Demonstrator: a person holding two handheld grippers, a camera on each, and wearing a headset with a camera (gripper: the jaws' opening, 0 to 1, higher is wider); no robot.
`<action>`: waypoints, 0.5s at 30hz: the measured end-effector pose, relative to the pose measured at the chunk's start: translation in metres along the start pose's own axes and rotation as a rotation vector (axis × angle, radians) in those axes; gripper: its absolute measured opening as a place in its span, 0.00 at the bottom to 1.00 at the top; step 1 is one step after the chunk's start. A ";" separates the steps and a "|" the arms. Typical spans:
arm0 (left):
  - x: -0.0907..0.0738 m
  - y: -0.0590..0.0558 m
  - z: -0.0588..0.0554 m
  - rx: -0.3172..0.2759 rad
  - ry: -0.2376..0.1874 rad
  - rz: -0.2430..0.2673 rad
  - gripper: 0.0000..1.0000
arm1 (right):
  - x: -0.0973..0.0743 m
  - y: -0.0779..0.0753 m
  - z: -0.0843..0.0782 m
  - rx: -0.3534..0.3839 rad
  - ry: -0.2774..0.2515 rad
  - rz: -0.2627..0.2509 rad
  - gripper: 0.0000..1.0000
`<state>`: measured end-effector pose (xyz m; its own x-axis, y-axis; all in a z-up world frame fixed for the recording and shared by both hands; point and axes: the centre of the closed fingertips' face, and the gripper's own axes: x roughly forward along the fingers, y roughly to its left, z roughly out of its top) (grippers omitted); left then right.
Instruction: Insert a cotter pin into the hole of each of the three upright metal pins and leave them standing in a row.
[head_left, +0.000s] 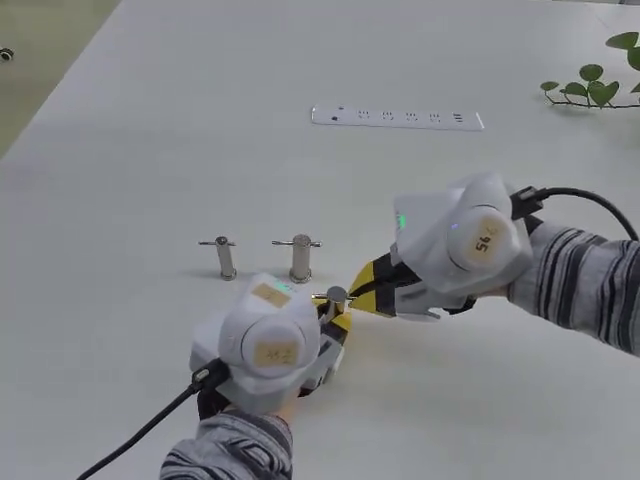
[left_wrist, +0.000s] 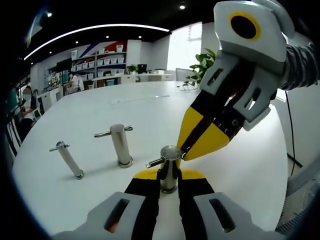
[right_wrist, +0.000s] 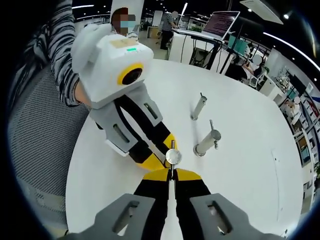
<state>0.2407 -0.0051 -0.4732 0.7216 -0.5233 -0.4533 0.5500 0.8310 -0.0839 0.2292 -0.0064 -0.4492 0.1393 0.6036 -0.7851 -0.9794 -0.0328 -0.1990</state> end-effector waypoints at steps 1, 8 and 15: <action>0.000 0.000 0.000 -0.001 0.000 0.001 0.10 | 0.000 0.000 0.000 -0.001 0.003 -0.001 0.01; 0.000 0.000 0.000 -0.008 0.002 0.005 0.10 | -0.013 -0.005 0.001 0.041 -0.003 -0.021 0.06; 0.001 0.000 0.000 -0.014 0.005 0.005 0.10 | -0.015 -0.001 -0.002 0.046 0.005 -0.013 0.00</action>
<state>0.2413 -0.0054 -0.4741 0.7222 -0.5186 -0.4577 0.5407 0.8360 -0.0940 0.2283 -0.0171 -0.4386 0.1524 0.5995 -0.7857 -0.9832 0.0116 -0.1819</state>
